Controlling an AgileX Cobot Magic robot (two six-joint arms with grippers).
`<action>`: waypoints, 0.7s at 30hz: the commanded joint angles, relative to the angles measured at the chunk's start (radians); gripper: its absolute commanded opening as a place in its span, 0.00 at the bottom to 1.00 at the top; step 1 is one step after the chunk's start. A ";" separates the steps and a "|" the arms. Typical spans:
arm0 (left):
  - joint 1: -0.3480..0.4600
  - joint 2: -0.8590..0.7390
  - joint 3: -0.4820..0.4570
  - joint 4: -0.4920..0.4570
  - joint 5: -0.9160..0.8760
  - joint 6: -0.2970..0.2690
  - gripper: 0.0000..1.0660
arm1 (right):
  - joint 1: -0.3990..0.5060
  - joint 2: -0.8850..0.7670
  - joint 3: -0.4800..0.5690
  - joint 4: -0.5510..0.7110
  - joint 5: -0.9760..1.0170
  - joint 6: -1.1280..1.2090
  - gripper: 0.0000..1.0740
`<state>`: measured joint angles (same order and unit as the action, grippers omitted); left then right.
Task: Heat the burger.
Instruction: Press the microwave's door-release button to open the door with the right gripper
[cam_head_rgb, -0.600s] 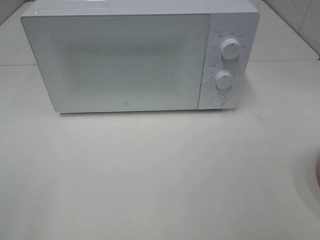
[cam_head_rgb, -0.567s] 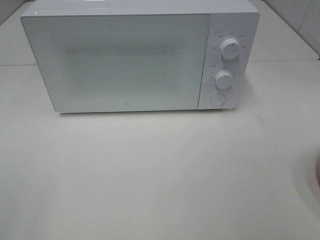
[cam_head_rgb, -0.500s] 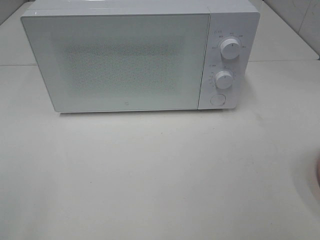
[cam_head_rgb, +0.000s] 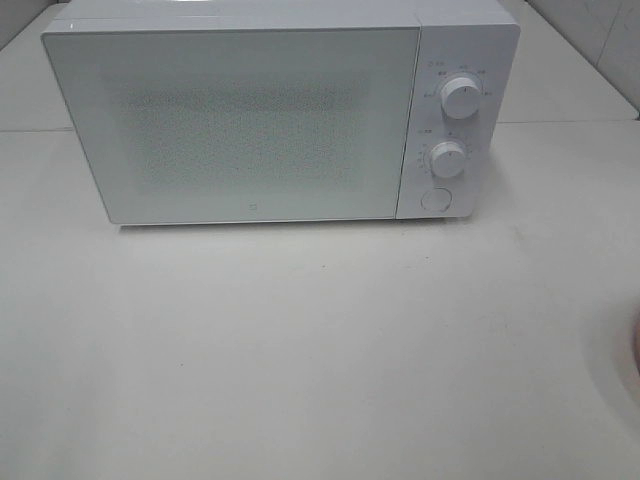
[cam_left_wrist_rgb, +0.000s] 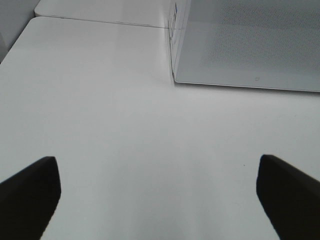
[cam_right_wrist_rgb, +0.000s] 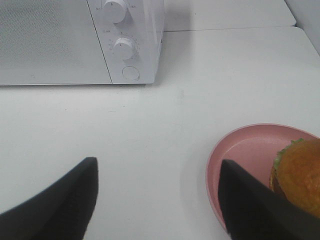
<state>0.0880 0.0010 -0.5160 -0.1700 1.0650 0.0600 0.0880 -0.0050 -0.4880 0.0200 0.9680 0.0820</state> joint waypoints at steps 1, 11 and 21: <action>0.001 -0.001 0.000 -0.010 0.004 0.001 0.94 | -0.003 -0.024 -0.001 0.001 -0.008 -0.011 0.62; 0.001 -0.001 0.000 -0.010 0.004 0.001 0.94 | -0.003 -0.024 -0.008 0.004 -0.017 -0.006 0.62; 0.001 -0.001 0.000 -0.010 0.004 0.001 0.94 | -0.003 0.044 -0.072 0.043 -0.122 -0.007 0.62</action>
<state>0.0880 0.0010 -0.5160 -0.1700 1.0650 0.0600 0.0880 0.0340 -0.5530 0.0550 0.8660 0.0820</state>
